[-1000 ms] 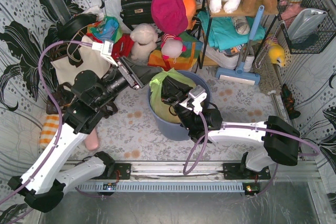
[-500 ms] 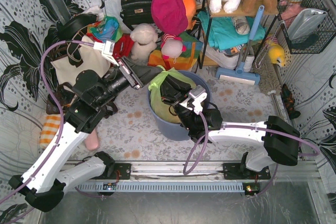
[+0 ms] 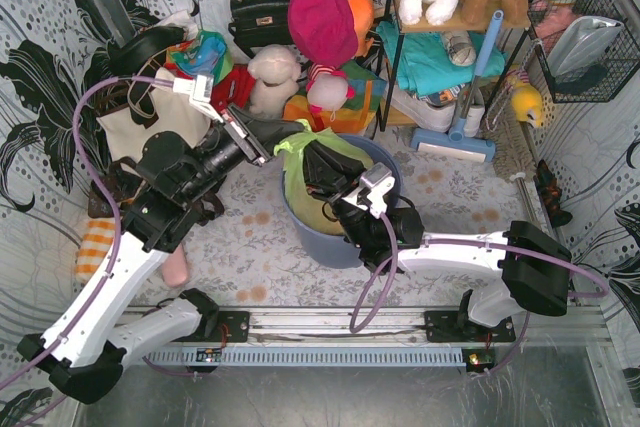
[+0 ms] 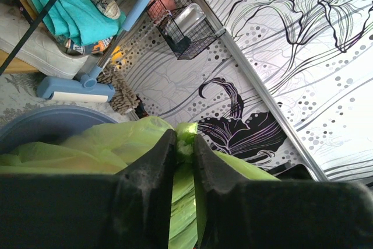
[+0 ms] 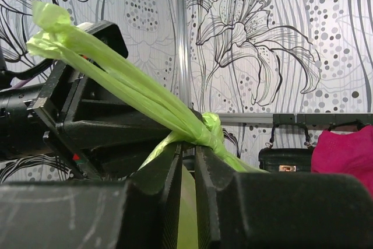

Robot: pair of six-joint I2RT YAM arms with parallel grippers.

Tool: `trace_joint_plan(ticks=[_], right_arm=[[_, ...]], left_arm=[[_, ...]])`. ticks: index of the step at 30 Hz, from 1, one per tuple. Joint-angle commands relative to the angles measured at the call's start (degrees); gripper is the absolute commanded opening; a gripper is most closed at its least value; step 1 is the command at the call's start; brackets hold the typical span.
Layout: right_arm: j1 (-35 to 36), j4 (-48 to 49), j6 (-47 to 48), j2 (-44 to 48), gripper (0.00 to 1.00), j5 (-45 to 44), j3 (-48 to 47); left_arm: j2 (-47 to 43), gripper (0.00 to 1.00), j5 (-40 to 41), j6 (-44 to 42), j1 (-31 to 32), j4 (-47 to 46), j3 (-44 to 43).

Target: Tie the trash bag

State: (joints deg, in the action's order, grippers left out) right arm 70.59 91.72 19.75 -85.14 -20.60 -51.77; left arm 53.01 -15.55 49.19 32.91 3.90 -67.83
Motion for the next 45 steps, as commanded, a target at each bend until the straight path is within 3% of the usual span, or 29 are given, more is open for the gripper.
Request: trace_joint_plan(ticks=[1,3,5,10,13,20,24,35,39,42,45], right_arm=[[0.0,5.5,-3.5,0.8,0.14,0.9,1.3],[0.0,5.5,-4.3,1.3,0.14,0.9,2.1],[0.0,5.5,-4.9,1.8,0.14,0.7,2.8],[0.0,5.5,-5.5,2.4,0.13,0.5,3.4],[0.0,5.5,-5.8,2.5,0.13,0.7,3.5],[0.1,5.6,-7.3,3.5,0.14,0.7,4.2],[0.3,4.7,-10.8,6.5,0.23,0.8,6.7],[0.3,-22.2,-15.9,21.4,0.36,12.1,8.7],[0.3,-30.2,-12.3,24.2,0.44,16.9,6.6],[0.3,-35.8,-7.3,24.2,0.58,20.9,3.7],[0.3,-41.3,-2.2,23.8,0.6,25.1,0.5]], left_arm=[[1.2,0.19,-0.8,-2.6,0.1,-2.3,-3.3],[1.5,0.31,-0.7,-2.9,0.1,-2.1,-3.9],[2.0,0.32,-0.9,-3.4,0.1,-2.3,-4.5],[3.7,0.12,-3.1,-3.6,0.0,-3.2,-5.7],[3.9,0.05,-4.0,-3.6,0.0,-3.9,-5.8],[2.8,0.01,-3.0,-5.7,0.1,-3.7,-6.3],[2.8,0.0,-3.5,-7.2,0.0,-3.9,-7.2],[3.8,0.0,-5.6,-7.7,0.1,-5.1,-8.0],[4.5,0.0,-6.8,-7.1,0.1,-5.6,-8.2],[5.2,0.0,-7.8,-6.3,0.0,-5.8,-8.6],[5.2,0.0,-8.1,-6.0,0.1,-5.9,-8.6]])
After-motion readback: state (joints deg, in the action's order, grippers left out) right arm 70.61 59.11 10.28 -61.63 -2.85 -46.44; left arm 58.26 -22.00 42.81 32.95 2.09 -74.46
